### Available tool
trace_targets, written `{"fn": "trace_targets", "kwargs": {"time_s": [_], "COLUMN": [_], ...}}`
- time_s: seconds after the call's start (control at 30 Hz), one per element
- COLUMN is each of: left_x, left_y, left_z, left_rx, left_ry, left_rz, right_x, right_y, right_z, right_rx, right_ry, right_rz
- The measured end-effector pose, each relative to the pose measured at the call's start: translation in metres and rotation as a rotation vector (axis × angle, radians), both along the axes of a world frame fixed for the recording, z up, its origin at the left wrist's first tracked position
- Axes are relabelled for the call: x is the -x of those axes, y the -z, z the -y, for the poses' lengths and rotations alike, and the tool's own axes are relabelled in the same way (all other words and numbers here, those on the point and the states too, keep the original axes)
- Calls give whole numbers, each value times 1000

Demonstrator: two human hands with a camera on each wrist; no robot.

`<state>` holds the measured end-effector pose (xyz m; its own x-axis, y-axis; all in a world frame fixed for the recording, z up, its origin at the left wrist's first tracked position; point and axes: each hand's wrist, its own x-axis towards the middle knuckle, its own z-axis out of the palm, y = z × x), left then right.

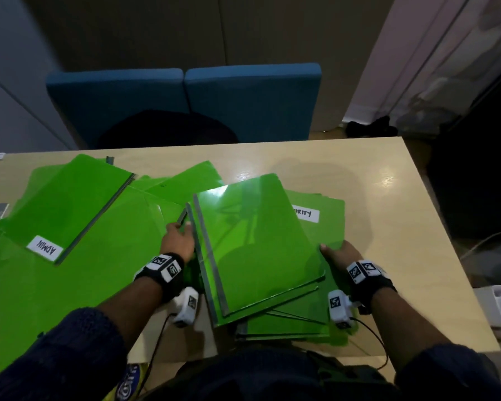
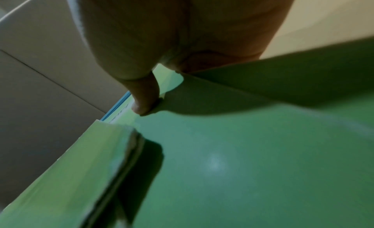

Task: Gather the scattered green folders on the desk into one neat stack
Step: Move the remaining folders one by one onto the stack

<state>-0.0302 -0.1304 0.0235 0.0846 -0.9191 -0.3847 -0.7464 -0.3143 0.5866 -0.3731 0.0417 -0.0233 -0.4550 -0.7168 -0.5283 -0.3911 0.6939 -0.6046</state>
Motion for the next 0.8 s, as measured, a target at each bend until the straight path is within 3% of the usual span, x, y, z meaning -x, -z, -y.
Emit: {"fn": "trace_targets", "kwargs": {"time_s": [0.13,0.37,0.47,0.57,0.67,0.8], "left_x": [27,49,60,75,81,81], "left_y": [-7,-19,-8,7,12,16], "left_z": [-7,0,-13,-25,-28,-35], "left_rx": [-145,-100,-115,-85,-192,-205], "left_ry": [59,266,360,324,272,434], "left_rz": [-80,-312,-283,-202,-186,-219], "right_x": [6,15,14,13,7,-14], "right_y": [4,9,10,10,7,2], "right_z": [4,12,14,12,8,2], "right_rx": [-46,-112,-104,-139,-93,74], "right_ry": [21,66,111,139,184,340], "right_rz": [59,105,129,126,147,224]}}
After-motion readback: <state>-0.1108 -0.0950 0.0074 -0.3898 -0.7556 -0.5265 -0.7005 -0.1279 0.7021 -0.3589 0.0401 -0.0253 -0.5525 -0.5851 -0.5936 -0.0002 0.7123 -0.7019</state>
